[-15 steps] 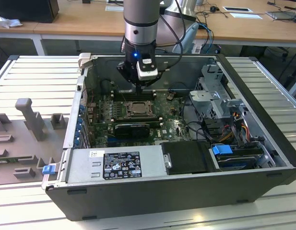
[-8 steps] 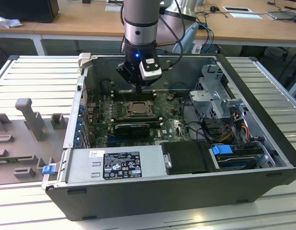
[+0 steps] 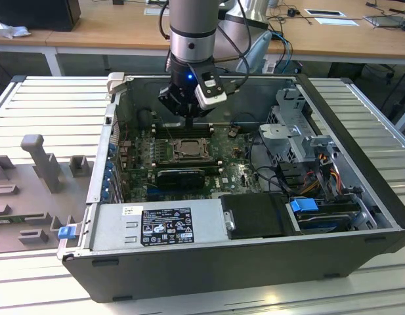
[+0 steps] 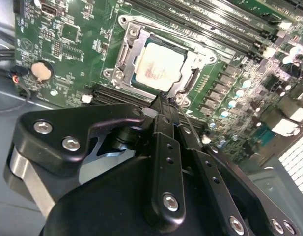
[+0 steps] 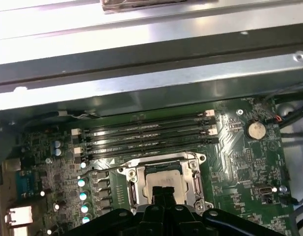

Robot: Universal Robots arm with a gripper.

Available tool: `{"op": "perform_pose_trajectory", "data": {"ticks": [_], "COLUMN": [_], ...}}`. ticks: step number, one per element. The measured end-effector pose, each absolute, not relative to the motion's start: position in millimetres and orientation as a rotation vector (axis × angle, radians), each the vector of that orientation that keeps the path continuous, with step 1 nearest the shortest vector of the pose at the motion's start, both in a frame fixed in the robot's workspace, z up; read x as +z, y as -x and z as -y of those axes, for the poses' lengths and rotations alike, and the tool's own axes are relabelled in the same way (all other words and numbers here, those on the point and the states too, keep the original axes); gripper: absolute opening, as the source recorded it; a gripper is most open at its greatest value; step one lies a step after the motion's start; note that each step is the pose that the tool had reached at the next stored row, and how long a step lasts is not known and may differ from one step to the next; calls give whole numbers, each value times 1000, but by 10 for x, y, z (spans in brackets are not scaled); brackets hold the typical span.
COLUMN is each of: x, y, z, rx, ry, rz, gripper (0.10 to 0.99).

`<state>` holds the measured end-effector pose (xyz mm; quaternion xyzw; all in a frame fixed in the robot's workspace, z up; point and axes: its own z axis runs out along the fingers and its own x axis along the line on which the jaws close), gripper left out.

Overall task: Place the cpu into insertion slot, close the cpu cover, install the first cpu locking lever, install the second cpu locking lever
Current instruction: 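Install the first cpu locking lever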

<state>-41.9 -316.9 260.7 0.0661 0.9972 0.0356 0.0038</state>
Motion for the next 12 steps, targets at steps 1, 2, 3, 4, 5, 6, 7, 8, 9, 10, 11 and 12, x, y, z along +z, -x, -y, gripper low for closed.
{"op": "perform_pose_trajectory", "data": {"ticks": [1,2,3,4,5,6,7,8,9,10,11,12], "x": [2603,2599,2596,2594,2593,2591,2589,2589,2588,2586,2586,2586], "y": [437,463,496,533,567,602,648,679,708,745,755,761], "z": [3169,3169,3169,3169,3169,3169,3169,3169,3169,3168,3168,3169], "rx": [112,112,112,112,112,112,112,112,112,112,105,99], "ry": [-197,-189,-187,-187,-186,-186,-185,-183,-182,-178,-155,-142], "rz": [-3126,-3127,-3127,-3127,-3127,-3127,-3127,-3127,-3127,-3128,-3129,-3130], "gripper": [106,106,106,106,106,106,106,106,106,106,106,106]}}
